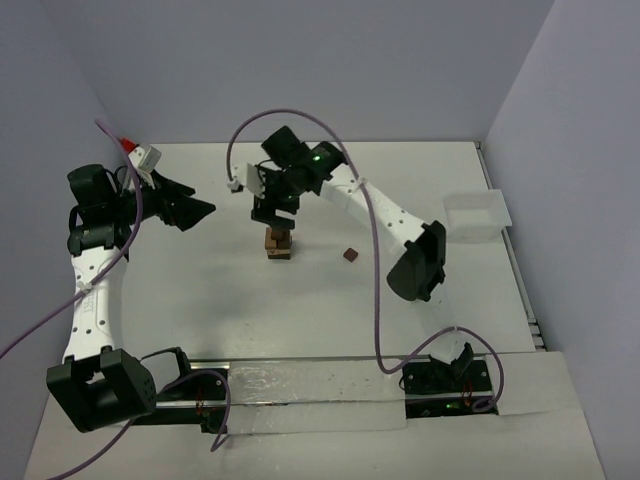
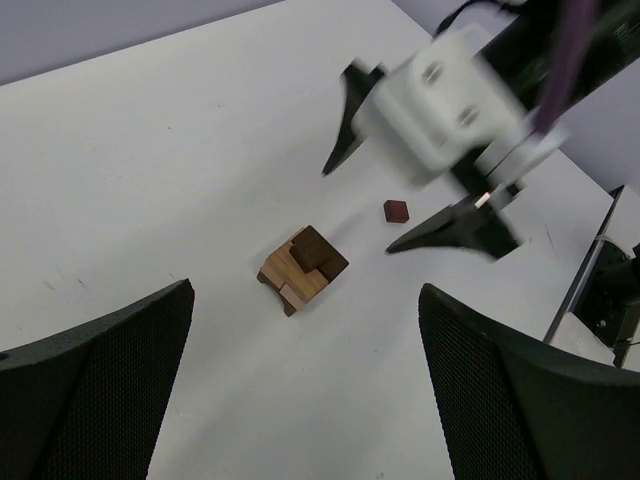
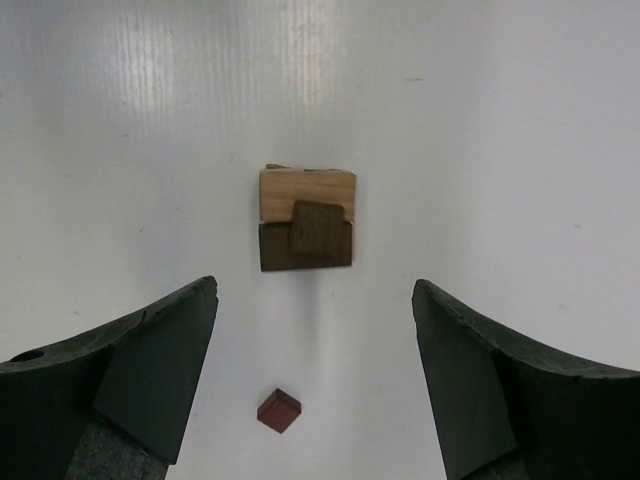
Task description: Build the wood block tower
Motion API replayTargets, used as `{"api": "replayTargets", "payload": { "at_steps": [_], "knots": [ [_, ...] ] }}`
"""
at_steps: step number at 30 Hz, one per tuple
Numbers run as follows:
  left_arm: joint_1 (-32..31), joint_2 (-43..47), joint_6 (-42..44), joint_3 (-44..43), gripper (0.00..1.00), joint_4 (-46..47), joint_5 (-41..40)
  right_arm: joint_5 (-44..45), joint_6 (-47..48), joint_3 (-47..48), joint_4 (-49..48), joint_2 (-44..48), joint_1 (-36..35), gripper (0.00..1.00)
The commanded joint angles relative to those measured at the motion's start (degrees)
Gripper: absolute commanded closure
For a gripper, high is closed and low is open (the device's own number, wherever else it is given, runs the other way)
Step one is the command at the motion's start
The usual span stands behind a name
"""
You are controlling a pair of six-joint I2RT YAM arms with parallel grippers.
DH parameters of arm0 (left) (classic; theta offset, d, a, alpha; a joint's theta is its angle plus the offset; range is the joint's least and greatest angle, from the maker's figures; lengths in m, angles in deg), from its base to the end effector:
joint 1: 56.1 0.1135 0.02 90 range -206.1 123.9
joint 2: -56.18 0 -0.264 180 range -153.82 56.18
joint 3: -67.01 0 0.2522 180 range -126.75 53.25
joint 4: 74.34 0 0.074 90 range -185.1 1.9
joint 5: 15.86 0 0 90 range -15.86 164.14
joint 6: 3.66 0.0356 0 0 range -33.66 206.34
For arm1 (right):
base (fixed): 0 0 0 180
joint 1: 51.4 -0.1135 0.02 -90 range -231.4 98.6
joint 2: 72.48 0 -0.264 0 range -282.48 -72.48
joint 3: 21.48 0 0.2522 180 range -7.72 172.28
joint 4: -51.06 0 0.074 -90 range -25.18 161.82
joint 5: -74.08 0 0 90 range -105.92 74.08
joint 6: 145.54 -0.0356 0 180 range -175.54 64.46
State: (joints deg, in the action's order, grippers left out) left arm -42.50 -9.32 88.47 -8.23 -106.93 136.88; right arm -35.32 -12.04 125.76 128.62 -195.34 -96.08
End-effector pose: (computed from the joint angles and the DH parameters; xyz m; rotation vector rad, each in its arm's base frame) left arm 0.2430 0.0262 0.3613 0.5148 1.7606 -0.8725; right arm 0.3169 0.3300 0.3532 -1.8201 1.6768 0.4308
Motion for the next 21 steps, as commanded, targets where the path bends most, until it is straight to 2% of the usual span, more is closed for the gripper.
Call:
{"api": "replayTargets", "payload": {
  "at_steps": [1, 4, 9, 13, 21],
  "knots": [
    [0.4, 1.9, 1.3, -2.5, 0.01, 0.0, -1.0, -3.5, -0.9, -5.3, 3.0, 8.6, 7.6, 0.22],
    [0.4, 2.5, 0.7, -1.7, 0.01, 0.9, -2.8, -2.3, -0.5, -13.7, 2.8, 11.1, 11.2, 0.30],
    [0.4, 3.7, -0.2, 0.0, 0.02, 3.2, -4.7, 2.5, -2.5, -35.0, -5.7, 16.1, 15.7, 0.40],
    [0.4, 3.1, -0.2, 0.6, 0.02, 3.8, -4.6, 5.9, -5.4, -49.1, -16.5, 19.3, 16.2, 0.39],
    [0.3, 2.1, 0.1, 0.9, 0.02, 3.8, -4.6, 6.1, -11.4, -59.3, -32.0, 20.2, 17.2, 0.34]
  ]
}}
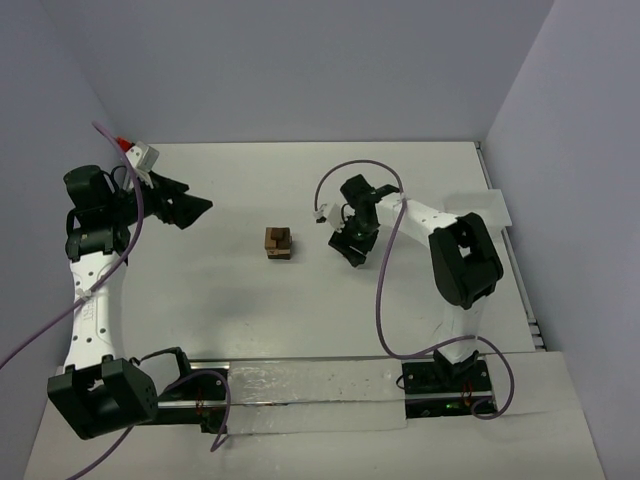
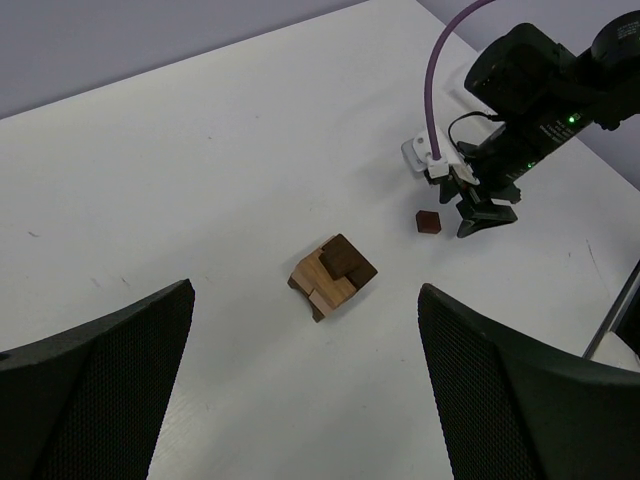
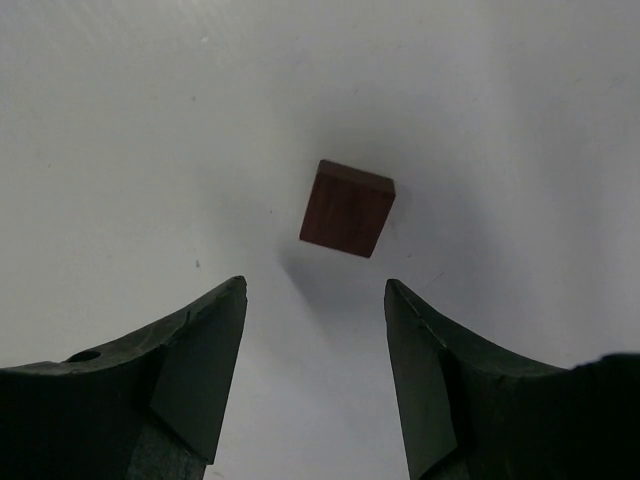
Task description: Build the wood block tower
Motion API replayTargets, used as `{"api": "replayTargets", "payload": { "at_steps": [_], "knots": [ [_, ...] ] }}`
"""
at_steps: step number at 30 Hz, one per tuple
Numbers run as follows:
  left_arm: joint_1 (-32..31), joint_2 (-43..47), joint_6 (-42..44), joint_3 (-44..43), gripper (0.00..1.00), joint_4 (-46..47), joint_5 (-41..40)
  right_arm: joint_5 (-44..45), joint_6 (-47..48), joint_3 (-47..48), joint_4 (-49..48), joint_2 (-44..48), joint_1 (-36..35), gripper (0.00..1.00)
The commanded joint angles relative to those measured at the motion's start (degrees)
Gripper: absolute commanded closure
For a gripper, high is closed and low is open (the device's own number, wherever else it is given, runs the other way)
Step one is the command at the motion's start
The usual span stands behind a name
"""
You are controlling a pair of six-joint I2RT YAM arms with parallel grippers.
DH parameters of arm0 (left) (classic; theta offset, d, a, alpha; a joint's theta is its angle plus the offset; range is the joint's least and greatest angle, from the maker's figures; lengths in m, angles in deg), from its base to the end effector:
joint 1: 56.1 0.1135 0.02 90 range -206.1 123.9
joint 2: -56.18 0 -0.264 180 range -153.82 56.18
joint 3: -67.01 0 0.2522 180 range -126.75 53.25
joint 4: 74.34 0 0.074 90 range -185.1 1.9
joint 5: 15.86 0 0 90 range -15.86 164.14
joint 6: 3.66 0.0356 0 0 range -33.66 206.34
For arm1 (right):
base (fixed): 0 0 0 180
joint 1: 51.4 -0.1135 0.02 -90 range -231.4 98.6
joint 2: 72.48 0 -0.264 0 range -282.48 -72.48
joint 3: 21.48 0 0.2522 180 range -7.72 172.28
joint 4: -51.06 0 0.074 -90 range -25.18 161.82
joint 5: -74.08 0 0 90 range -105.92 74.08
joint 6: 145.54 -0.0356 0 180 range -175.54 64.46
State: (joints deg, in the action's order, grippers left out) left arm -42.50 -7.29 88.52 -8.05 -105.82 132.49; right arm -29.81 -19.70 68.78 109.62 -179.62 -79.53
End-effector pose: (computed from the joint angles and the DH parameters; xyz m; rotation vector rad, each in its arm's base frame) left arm 0.2368 0.0261 0.3688 0.4908 1.7483 -0.7722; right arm 0.3191 0.1803 0.1875 -1.5501 2.3982 0.3225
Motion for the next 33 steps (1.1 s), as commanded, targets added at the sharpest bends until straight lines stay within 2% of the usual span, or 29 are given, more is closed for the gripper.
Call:
{"api": "replayTargets", "payload": {
  "at_steps": [1, 5, 12, 27, 33],
  "knots": [
    [0.3, 0.1, 0.0, 0.9, 0.02, 2.8, -0.2, 0.5, -4.0, -3.2, -14.3, 4.7, 0.8, 0.33],
    [0.3, 0.0, -0.2, 1.7, 0.02, 3.5, -0.2, 0.2, -4.4, -4.8, -17.1, 4.5, 1.0, 0.35],
    [0.4, -0.5, 0.1, 1.4, 0.02, 3.3, -0.3, -0.9, -4.7, -6.1, -18.3, 3.3, 0.8, 0.44],
    [0.4, -0.8, -0.4, 1.9, 0.02, 4.3, -0.2, -1.8, -5.4, -8.4, -19.1, 3.0, 0.9, 0.44],
    [0.3, -0.9, 0.0, 1.7, 0.02, 3.8, 0.0, -1.6, -4.7, -9.4, -20.0, 2.5, 0.8, 0.54]
  ]
}}
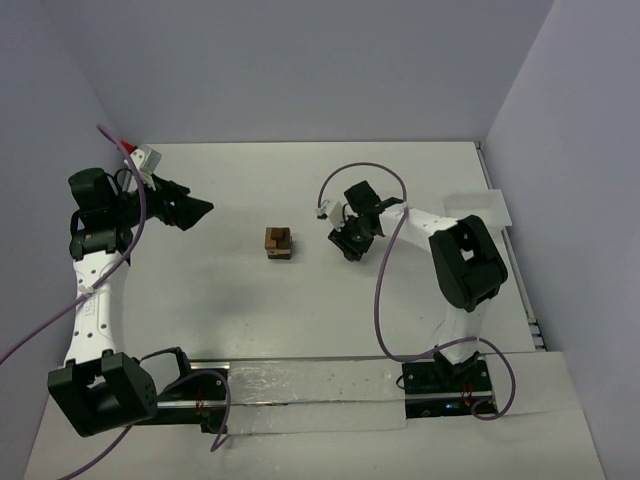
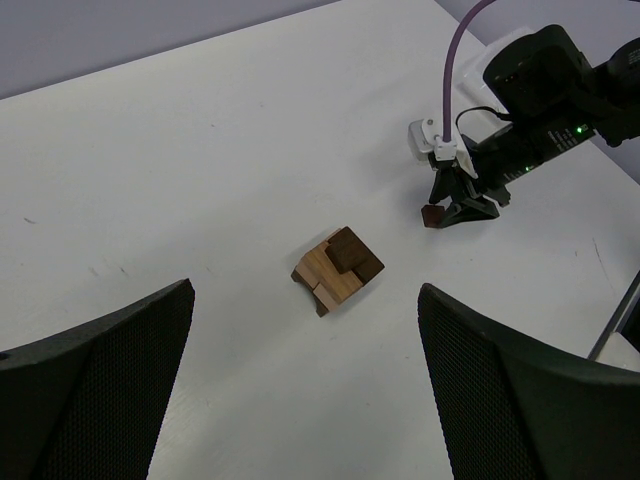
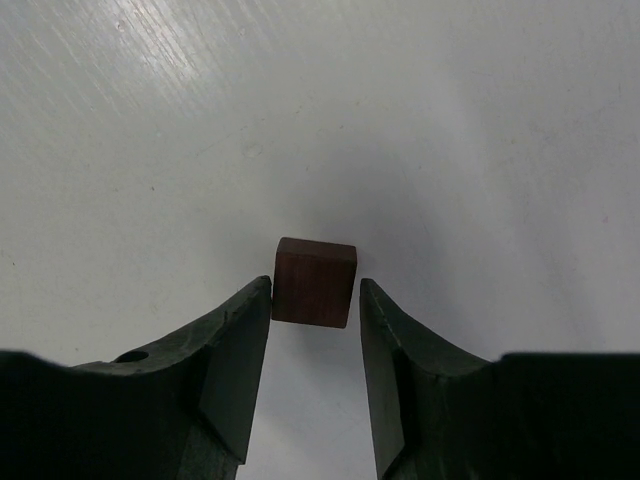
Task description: Build the wood block tower
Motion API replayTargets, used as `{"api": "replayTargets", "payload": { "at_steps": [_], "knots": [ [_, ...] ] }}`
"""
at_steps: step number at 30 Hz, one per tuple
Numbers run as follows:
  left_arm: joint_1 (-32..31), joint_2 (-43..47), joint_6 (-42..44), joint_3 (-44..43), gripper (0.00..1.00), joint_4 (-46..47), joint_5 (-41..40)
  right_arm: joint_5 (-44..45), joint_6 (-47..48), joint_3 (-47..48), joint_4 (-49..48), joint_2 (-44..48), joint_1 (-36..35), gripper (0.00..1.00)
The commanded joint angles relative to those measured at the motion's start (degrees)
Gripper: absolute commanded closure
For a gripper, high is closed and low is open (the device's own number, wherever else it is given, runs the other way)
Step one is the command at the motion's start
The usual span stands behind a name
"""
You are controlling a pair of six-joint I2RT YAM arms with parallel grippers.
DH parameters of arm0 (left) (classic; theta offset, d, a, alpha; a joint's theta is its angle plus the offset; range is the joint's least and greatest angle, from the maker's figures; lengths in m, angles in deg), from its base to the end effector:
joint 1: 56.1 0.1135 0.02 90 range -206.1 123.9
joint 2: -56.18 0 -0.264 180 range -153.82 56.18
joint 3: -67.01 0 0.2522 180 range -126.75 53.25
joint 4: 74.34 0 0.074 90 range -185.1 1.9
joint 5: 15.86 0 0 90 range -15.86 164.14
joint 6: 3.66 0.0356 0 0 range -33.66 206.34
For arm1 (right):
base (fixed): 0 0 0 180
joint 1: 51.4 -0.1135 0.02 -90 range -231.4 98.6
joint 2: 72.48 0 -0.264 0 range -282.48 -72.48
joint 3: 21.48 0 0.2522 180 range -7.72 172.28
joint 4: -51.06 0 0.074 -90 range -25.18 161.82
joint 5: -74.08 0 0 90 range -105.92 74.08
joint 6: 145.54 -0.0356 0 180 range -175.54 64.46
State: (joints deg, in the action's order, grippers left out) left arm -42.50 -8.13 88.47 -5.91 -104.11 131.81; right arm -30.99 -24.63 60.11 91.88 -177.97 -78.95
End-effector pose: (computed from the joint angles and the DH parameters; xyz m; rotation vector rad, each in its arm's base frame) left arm 0.2420 0.0276 0.3556 0.4721 1.7702 -0.7741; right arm 0.3214 0.1781 0.1677 -1.3753 2.2953 0.3360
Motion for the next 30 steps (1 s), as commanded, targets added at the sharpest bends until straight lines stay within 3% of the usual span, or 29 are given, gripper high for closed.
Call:
{"api": "replayTargets", "payload": {
  "at_steps": [1, 5, 12, 16, 20, 27, 30],
  "knots": [
    [0.3, 0.0, 0.1, -0.5, 0.02, 2.0, 0.6, -0.3, 0.4, -0.7, -2.3, 0.8, 0.2, 0.55],
    [0.4, 0.2, 0.4, -0.6, 0.02, 1.8, 0.5, -0.3, 0.8, -0.4, -2.6, 1.1, 0.2, 0.60],
    [0.3, 0.4, 0.8, -0.9, 0.02, 1.2, 0.5, -2.1, 1.7, 4.8, 1.6, 3.5, -0.7, 0.82],
    [0.4, -0.6, 2.6, -2.1, 0.01, -1.2, 3.4, -6.0, 7.1, 21.5, 15.2, 0.4, -3.5, 0.96],
    [0.4, -2.2, 5.1, -3.5, 0.01, -4.0, 6.8, -7.6, 10.9, 43.5, 30.4, -8.0, -6.1, 1.00],
    [0.7, -2.4, 3.4, -4.0, 0.01, -2.9, 8.2, -7.5, 8.5, 62.7, 32.8, -21.1, -11.4, 1.00],
    [1.1, -2.9, 3.7, -4.8, 0.01, -3.6, 8.9, -6.3, 8.6, 63.3, 30.3, -21.8, -13.9, 1.00]
  ]
}}
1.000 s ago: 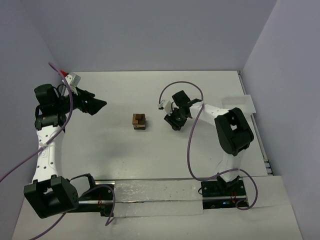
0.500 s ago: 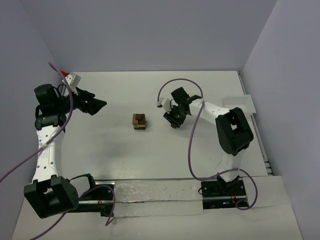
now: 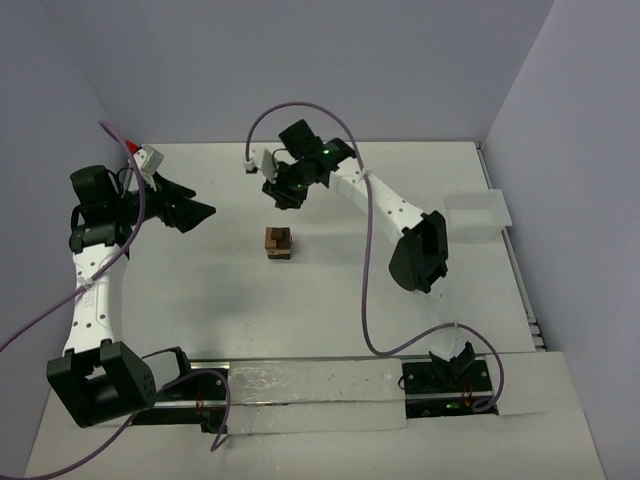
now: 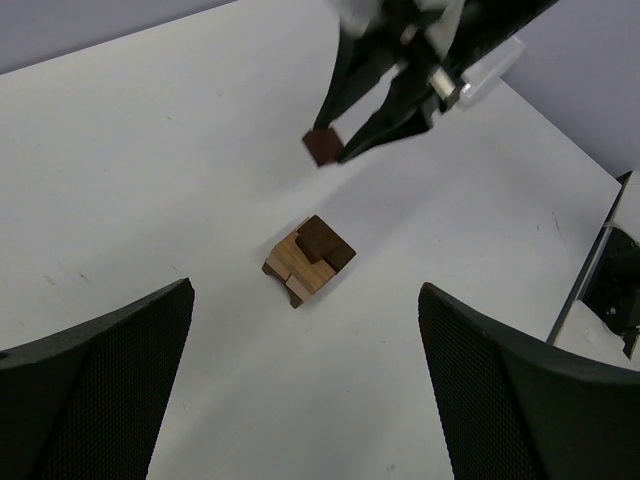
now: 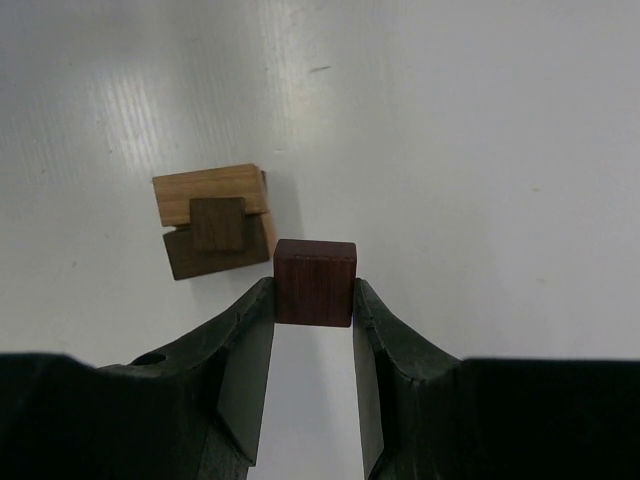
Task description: Build the wood block tower
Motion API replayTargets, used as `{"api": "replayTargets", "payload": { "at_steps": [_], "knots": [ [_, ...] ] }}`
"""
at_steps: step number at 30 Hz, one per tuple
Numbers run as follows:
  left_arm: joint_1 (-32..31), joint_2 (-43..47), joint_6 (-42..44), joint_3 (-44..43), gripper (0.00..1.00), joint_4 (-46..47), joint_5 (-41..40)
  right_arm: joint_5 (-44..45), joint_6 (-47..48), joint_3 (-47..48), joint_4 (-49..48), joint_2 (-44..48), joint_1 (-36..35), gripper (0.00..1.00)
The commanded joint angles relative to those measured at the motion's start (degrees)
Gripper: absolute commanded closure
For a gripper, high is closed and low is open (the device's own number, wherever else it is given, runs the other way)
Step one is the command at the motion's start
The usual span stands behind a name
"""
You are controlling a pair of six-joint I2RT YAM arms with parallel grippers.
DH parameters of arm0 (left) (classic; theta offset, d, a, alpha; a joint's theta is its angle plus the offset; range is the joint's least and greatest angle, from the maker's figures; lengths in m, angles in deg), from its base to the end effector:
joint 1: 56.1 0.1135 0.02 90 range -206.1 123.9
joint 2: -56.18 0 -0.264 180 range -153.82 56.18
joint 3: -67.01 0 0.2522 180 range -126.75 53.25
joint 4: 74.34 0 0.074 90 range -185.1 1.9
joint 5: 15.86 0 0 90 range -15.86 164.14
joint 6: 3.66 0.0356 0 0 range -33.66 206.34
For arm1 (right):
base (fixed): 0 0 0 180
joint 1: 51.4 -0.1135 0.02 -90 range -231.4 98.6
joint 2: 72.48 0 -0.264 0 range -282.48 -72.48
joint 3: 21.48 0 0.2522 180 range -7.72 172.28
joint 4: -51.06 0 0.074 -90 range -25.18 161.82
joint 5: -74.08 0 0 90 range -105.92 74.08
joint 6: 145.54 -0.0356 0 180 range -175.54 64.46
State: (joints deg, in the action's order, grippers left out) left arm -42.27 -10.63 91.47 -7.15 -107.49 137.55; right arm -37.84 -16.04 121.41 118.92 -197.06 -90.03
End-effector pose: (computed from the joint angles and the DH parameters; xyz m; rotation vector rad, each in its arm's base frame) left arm 0.2476 0.0282 0.3493 0.5368 1.7743 -0.8746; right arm 0.3657 0.3092 0.3286 -1.6433 1.7533 0.4575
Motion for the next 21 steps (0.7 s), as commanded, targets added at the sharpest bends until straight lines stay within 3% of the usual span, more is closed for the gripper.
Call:
{"api": "replayTargets", "payload": {
  "at_steps": [1, 6, 21],
  "knots": [
    [0.8, -0.4, 0.7, -3.5, 0.01, -0.2, 3.1, 1.6, 0.4, 2.0, 2.5, -2.8, -3.7, 1.00],
    [1.1, 0.5, -0.4, -2.4, 0.01, 1.6, 2.9, 5.1, 3.8, 2.4, 2.4, -4.7, -7.0, 1.00],
    [1.6, 0.7, -0.4, -1.4, 0.01, 2.3, 3.6, 4.0, 5.6, 0.5, 5.9, -6.4, -6.8, 1.00]
  ]
}}
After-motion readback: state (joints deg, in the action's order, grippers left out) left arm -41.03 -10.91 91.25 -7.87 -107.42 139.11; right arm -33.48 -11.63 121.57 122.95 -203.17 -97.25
